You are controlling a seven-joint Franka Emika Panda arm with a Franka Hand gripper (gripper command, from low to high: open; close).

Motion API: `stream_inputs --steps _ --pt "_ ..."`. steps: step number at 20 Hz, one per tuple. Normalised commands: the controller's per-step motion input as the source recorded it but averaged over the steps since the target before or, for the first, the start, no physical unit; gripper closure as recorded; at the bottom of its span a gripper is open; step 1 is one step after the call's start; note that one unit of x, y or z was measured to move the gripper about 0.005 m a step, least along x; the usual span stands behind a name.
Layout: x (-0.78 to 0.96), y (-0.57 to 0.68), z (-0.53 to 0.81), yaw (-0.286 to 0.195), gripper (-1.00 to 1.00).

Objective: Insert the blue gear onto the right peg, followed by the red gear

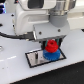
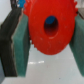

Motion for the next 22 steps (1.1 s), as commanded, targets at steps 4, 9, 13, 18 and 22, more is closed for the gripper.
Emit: stream_inputs --steps 4,9,13,18,22 --pt "0.49 0.06 0.39 0.0 1.0" --pt "0.12 0.01 0.0 0.0 1.0" --pt "0.06 -0.13 -0.22 0.0 1.0" --pt "0.04 -0.22 -0.25 0.0 1.0" --pt "0.01 -0.16 -0.19 0.0 1.0"
